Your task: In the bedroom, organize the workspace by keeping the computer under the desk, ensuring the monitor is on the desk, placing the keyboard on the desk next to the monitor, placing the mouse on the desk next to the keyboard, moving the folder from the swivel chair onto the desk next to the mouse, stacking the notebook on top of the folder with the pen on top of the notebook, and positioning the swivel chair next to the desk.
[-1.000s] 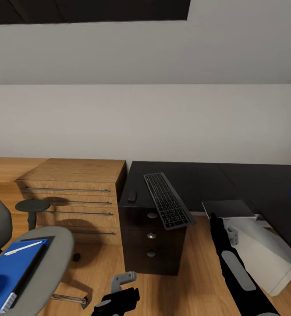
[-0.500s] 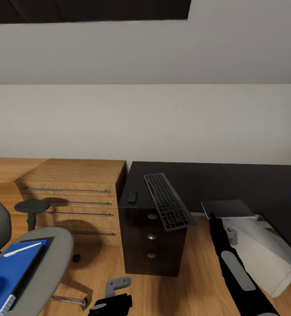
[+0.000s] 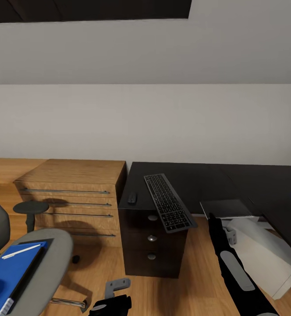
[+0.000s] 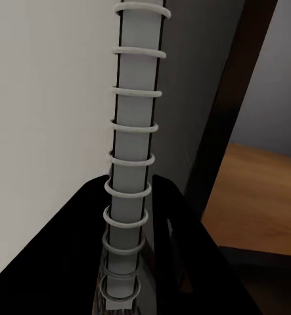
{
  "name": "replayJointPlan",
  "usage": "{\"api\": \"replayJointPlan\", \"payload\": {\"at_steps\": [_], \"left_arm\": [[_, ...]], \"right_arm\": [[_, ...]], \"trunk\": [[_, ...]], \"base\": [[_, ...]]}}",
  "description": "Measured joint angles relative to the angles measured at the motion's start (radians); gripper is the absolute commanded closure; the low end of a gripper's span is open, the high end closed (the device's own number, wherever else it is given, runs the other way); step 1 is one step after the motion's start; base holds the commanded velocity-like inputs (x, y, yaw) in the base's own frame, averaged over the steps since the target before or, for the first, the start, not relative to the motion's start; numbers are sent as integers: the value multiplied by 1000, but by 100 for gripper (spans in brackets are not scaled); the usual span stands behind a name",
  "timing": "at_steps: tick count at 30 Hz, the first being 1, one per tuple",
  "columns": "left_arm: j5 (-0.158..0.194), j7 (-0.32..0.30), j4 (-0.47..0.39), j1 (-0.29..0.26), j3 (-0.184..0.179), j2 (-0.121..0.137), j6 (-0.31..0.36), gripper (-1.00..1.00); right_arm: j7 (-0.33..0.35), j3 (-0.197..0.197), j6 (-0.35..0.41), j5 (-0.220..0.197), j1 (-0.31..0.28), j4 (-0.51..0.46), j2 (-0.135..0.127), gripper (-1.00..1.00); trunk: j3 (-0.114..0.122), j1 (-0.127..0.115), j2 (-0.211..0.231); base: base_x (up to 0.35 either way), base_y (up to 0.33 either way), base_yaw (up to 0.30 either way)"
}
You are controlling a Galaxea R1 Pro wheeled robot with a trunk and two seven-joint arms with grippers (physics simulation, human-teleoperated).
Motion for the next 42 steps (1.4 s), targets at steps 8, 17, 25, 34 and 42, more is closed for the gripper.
{"api": "replayJointPlan", "payload": {"at_steps": [8, 17, 25, 34, 42], "left_arm": [[0, 2, -1, 0, 0, 0, 0, -100], [1, 5, -9, 0, 0, -3, -15, -100], [6, 5, -8, 0, 6, -1, -15, -100], [2, 5, -5, 0, 2, 0, -16, -100], [2, 5, -2, 0, -1, -1, -16, -100]], "right_arm": [[-1, 0, 0, 1, 1, 2, 1, 100], [-2, 0, 0, 1, 1, 2, 0, 100], [-1, 0, -1, 0, 0, 2, 1, 100], [-2, 0, -1, 0, 0, 2, 1, 100], [-2, 1, -1, -1, 1, 7, 5, 100]], "trunk": [[0, 0, 0], [-9, 11, -21], [-9, 12, -21], [-9, 11, -21], [-9, 11, -21]], "base": [[0, 0, 0], [0, 0, 0], [0, 0, 0], [22, 0, 0], [36, 0, 0]]}}
